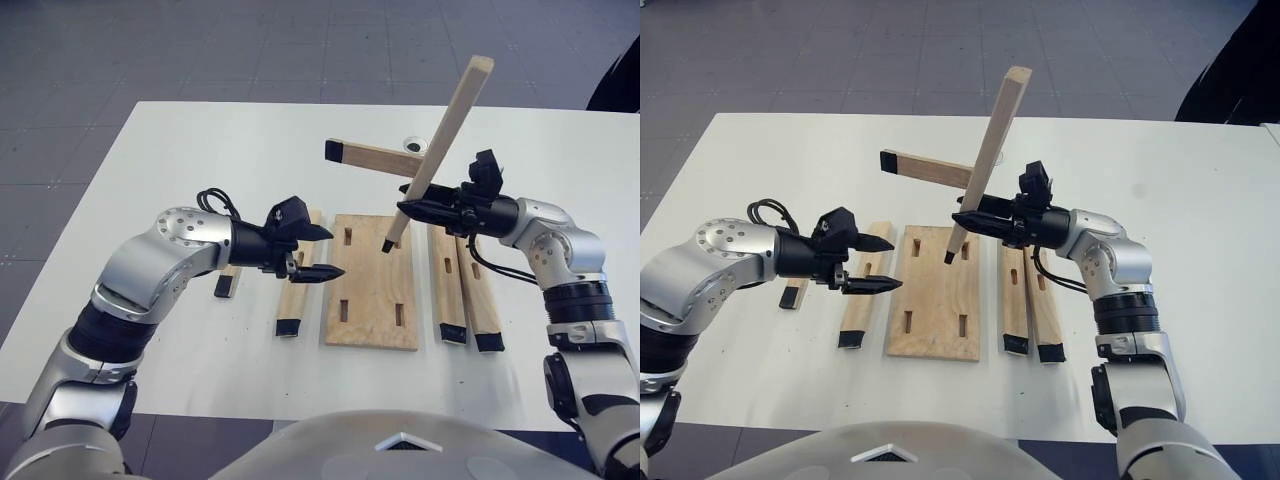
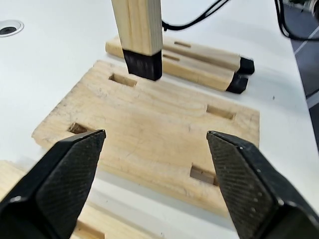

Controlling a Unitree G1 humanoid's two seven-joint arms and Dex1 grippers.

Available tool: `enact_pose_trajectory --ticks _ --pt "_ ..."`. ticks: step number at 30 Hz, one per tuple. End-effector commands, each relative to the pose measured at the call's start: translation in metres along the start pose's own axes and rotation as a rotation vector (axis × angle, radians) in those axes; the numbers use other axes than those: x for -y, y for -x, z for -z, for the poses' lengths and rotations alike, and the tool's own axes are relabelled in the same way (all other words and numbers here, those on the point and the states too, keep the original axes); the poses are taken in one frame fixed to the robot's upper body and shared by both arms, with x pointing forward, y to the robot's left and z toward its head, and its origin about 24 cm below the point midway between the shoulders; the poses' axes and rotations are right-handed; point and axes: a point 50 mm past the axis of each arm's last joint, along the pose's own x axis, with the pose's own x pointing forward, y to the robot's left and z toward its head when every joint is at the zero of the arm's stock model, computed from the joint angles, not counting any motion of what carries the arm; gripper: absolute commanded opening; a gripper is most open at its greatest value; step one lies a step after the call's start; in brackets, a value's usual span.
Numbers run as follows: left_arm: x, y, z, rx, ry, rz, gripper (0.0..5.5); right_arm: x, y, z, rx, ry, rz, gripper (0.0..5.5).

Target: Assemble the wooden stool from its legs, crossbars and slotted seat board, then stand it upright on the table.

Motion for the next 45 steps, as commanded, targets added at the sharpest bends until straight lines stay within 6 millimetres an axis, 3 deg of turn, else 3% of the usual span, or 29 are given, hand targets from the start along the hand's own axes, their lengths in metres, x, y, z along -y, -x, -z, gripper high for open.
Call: enact_pose_trajectory --ticks 1,6,12,18,23,36,45 --pt "0.015 -0.010 0.010 -0.071 -0.049 0.053 3.77 0.002 0.004 -0.010 -0.040 0.053 -0.007 2.07" --pt "0.038 -0.027 0.024 -0.095 -0.031 0.100 3.77 0.001 0.004 -0.015 -0.024 0.056 0.000 2.07" --pt "0.028 -0.038 0.027 -0.109 -0.105 -0.094 3.77 -0.004 0.004 -0.023 0.012 0.056 -0.006 2.07" --pt "0.045 -0.041 0.041 -0.174 -0.168 -0.067 3.77 -0.008 0.005 -0.023 0.016 0.042 -0.002 2.07" --pt "0.033 -0.037 0.036 -0.166 -0.214 -0.145 3.77 -0.009 0.007 -0.020 0.015 0.029 0.005 2.07" --pt "0.034 -0.031 0.049 -0.252 -0.264 -0.119 3.77 -0.010 0.006 -0.019 0.015 0.025 0.008 2.07" --pt "0.018 -0.026 0.046 -0.267 -0.282 -0.176 3.77 -0.001 0.013 -0.014 -0.058 0.088 0.048 2.07"
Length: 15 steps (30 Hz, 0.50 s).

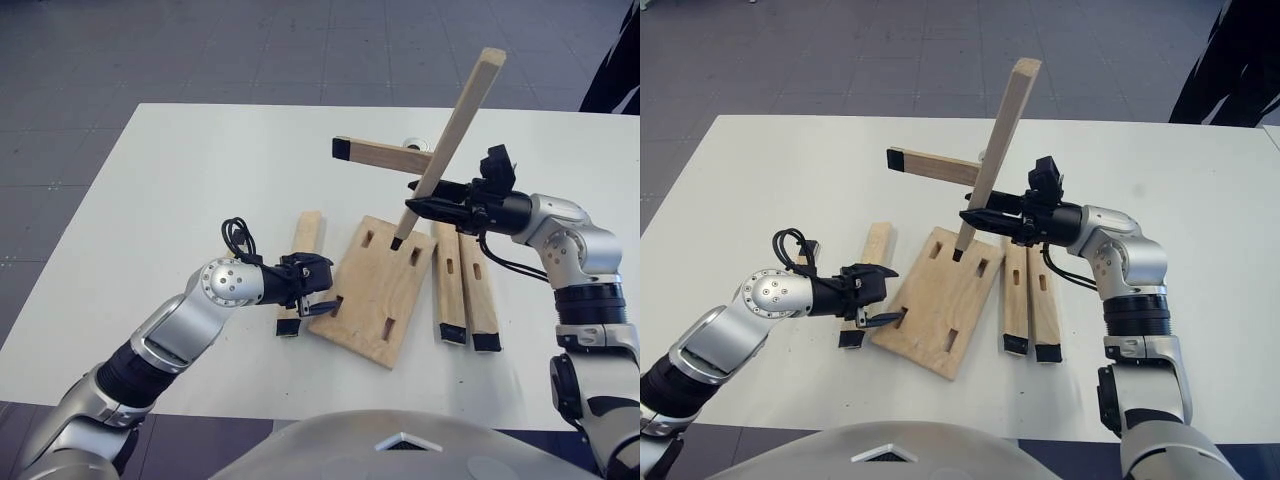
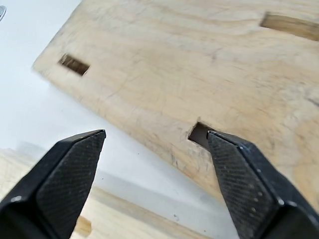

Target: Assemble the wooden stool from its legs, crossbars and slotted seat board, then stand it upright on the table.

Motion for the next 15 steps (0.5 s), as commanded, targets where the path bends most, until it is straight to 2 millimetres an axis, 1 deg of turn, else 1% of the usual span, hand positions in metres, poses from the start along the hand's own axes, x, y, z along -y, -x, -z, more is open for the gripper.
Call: enact_pose_trajectory --ticks 1,5,10,15 --pt "-0.004 0.001 0.009 -0.056 0.017 -0.010 3.77 0.002 0.004 -0.006 -0.042 0.061 0.000 2.07" --pt "-0.003 -0.001 0.008 -0.051 0.022 -0.012 3.77 -0.002 0.010 -0.005 -0.045 0.066 0.012 2.07" --pt "-0.002 -0.002 0.007 -0.046 0.033 -0.021 3.77 -0.019 0.017 0.000 -0.015 0.050 0.033 2.07" --pt "-0.001 -0.003 0.006 -0.044 0.040 -0.024 3.77 -0.025 0.026 0.005 0.008 0.090 0.181 2.07"
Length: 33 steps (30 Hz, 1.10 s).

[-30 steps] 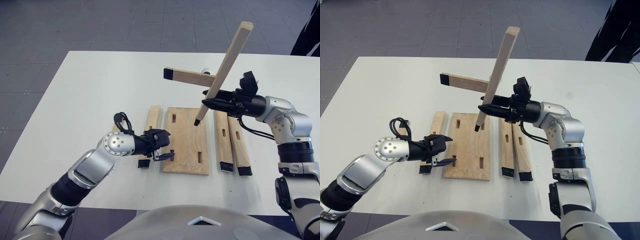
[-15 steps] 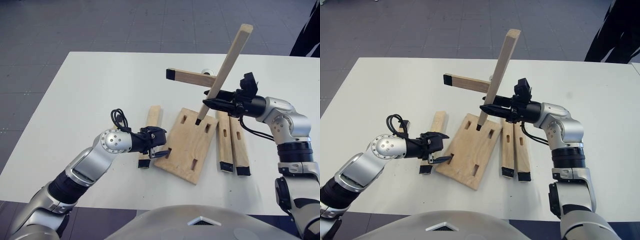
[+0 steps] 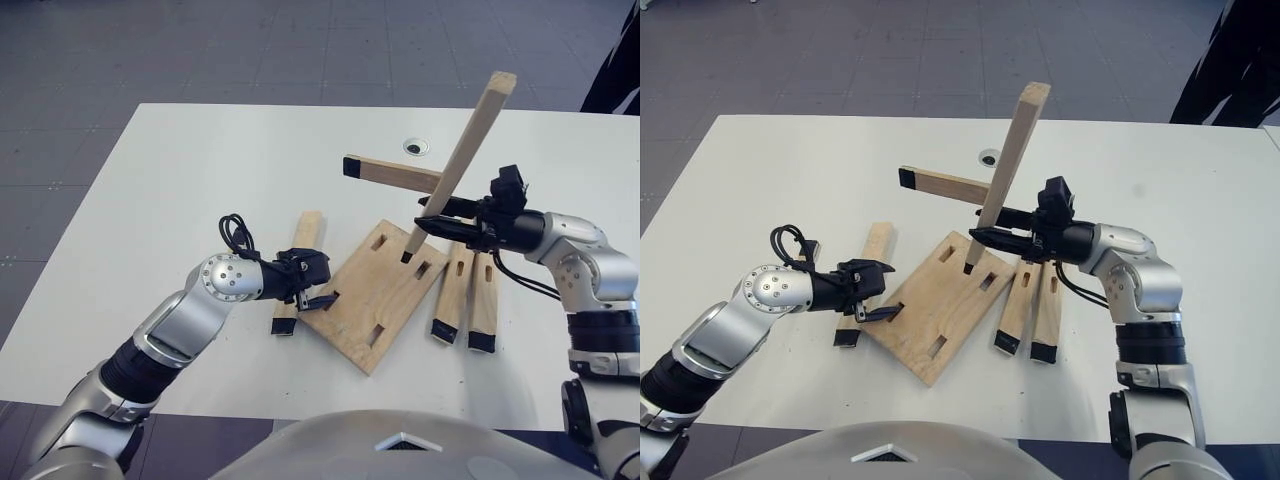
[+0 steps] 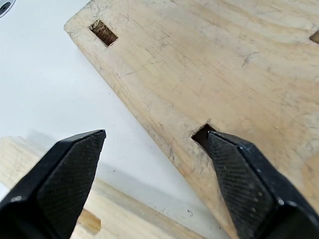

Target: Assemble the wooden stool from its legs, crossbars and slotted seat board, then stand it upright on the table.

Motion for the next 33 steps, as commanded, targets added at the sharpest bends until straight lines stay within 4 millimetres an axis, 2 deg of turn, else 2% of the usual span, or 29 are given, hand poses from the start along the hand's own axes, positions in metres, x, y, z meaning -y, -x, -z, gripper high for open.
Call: enact_pose_trajectory --ticks 1,6,11,16,22,27,30,33 --pt "0.002 -0.002 0.005 -0.031 0.019 -0.003 3.77 -0.004 0.007 -0.002 0.016 0.060 0.116 2.07" --pt "0.002 -0.001 0.006 -0.032 0.026 -0.011 3.77 -0.021 0.012 0.006 -0.007 0.096 0.178 2.07" --pt "0.004 -0.002 0.006 -0.031 0.034 -0.012 3.77 -0.021 0.020 0.012 -0.031 0.094 0.212 2.07" --pt "0.003 -0.001 0.006 -0.032 0.031 -0.010 3.77 -0.020 0.026 0.027 -0.079 0.070 0.226 2.07" --pt "0.003 -0.001 0.005 -0.029 0.031 -0.010 3.77 -0.022 0.019 0.037 -0.080 0.054 0.214 2.07" --pt "0.004 -0.002 0.006 -0.030 0.033 -0.005 3.77 -0.027 0.011 0.037 -0.061 0.049 0.191 2.07" --pt "0.004 -0.002 0.006 -0.029 0.033 -0.005 3.77 -0.029 0.015 0.047 -0.099 0.037 0.194 2.07" --pt "0.005 -0.002 0.006 -0.029 0.034 -0.006 3.77 -0.031 0.025 0.066 -0.162 0.025 0.232 2.07"
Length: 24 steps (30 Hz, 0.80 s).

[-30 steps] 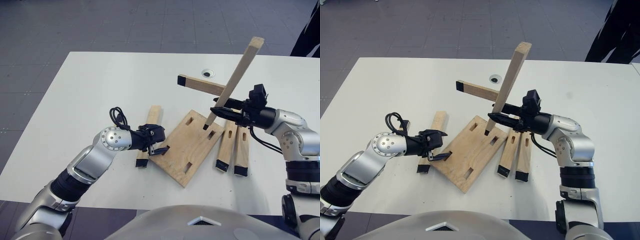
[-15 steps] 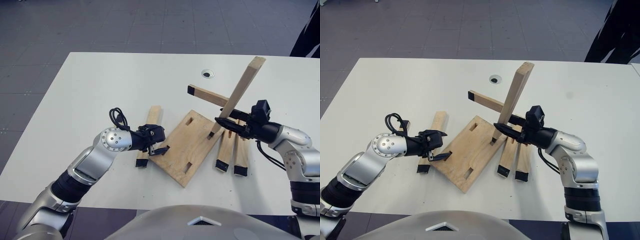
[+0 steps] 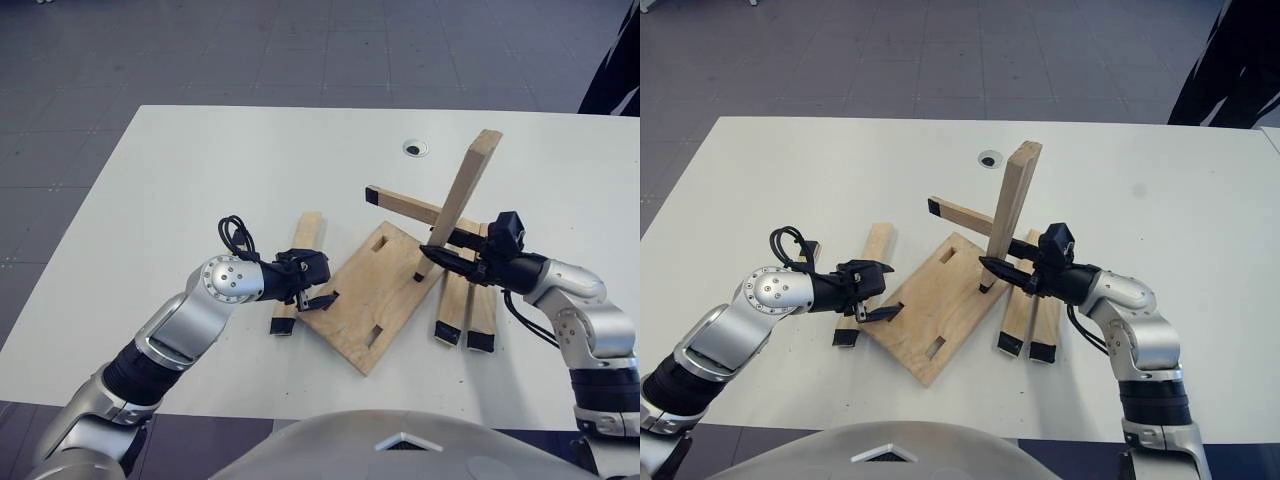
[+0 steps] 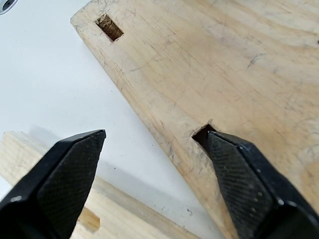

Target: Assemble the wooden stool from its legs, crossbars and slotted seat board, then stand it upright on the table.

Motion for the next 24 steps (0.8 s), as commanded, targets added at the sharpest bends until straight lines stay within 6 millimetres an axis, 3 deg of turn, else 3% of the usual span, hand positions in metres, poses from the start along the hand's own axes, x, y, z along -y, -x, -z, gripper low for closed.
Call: enact_pose_trajectory --ticks 1,6,8,12,18,21,24 --pt "0.004 -0.001 0.005 -0.022 0.019 0.007 3.77 -0.005 0.013 0.032 -0.123 -0.030 0.030 2.07" --pt "0.004 -0.001 0.006 -0.022 0.027 0.002 3.77 -0.014 0.023 0.071 -0.247 0.047 0.081 2.05" --pt "0.003 -0.001 0.005 -0.022 0.027 0.004 3.77 -0.019 0.022 0.078 -0.256 0.065 0.074 2.05" --pt "0.003 -0.001 0.006 -0.024 0.029 0.002 3.77 -0.015 0.017 0.074 -0.252 0.081 0.041 2.05" --pt "0.001 -0.003 0.004 -0.019 0.033 -0.009 3.77 0.019 0.009 0.065 -0.348 -0.069 0.002 2.05" --pt "-0.001 -0.003 0.005 -0.019 0.034 -0.015 3.77 0.027 0.006 0.063 -0.382 0.036 0.034 2.05" --pt "0.000 -0.003 0.005 -0.019 0.039 -0.018 3.77 0.018 -0.002 0.066 -0.407 0.136 0.026 2.05"
